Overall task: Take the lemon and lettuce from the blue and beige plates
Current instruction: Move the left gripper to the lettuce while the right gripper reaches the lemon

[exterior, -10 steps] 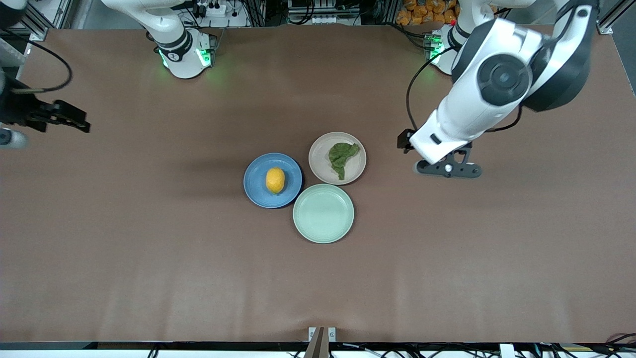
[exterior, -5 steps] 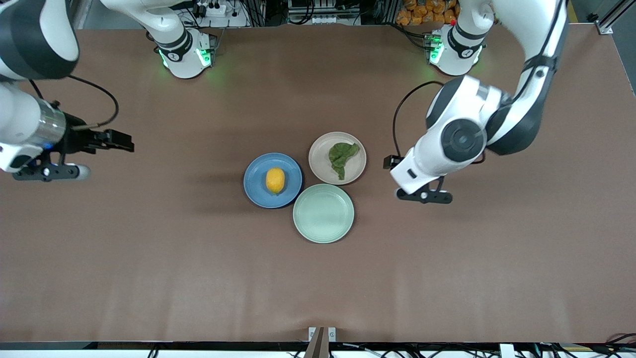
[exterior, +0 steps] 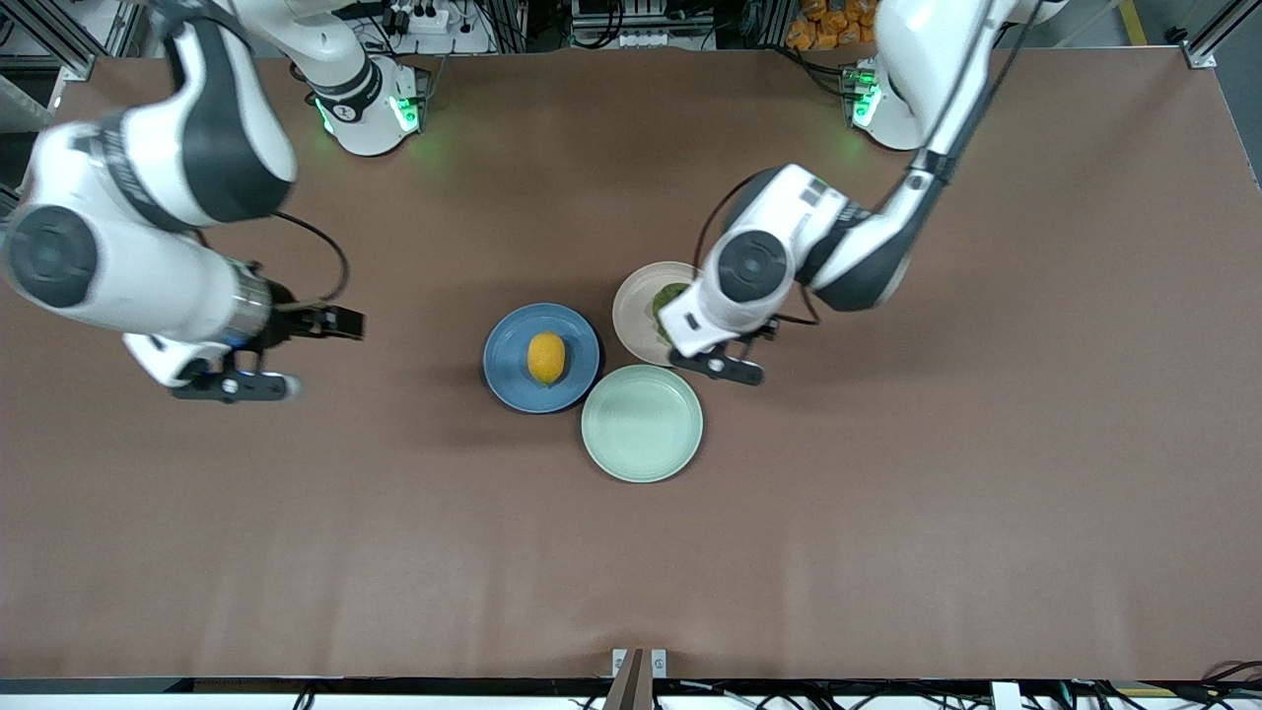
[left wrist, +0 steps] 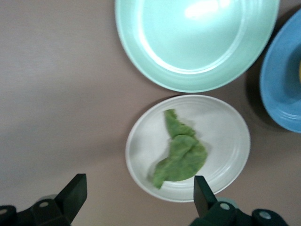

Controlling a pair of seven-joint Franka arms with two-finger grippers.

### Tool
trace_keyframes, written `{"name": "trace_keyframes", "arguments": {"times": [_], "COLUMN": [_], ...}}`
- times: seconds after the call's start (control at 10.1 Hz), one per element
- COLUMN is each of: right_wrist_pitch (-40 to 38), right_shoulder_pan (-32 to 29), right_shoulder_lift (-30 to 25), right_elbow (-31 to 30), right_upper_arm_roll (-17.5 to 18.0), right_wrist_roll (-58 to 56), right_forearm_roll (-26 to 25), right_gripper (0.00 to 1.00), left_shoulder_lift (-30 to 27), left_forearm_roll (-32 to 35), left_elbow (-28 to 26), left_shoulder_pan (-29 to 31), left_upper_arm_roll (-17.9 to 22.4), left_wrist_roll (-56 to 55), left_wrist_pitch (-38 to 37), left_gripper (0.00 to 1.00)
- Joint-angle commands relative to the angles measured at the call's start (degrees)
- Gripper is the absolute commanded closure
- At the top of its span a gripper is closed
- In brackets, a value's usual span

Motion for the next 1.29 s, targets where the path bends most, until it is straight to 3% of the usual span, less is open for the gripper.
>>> {"name": "trace_keyframes", "arguments": {"times": [0.0,0.4,0.89,1.19], "right_wrist_pitch": [5.3,13.0,19.3,28.7], "right_shoulder_pan": [3.0,6.6,10.1,12.5], "right_shoulder_lift": [1.1,3.5,7.9,8.0], "right_elbow": [-3.2,-6.8,-7.5,-12.9], "right_upper_arm_roll": [-0.3,-0.3,-0.3,-0.3], "right_wrist_roll": [4.0,9.0,15.0,18.7], "right_forearm_roll": [0.9,1.9,2.7,4.3], "right_gripper": [0.00,0.00,0.00,0.00], "left_shoulder_lift": [-1.3,-1.6,0.1,2.0], "left_forearm_roll": [1.8,4.2,4.3,4.3], "left_elbow": [-7.6,-17.1,-17.3,-17.1], "left_shoulder_pan": [-3.9,-7.2,-6.7,-6.7], "left_upper_arm_roll": [0.4,0.4,0.4,0.5], "left_wrist_roll": [-2.1,-2.1,-2.1,-2.1], "left_wrist_pitch": [7.7,17.5,19.6,21.2], "left_gripper": [0.00,0.00,0.00,0.00]}}
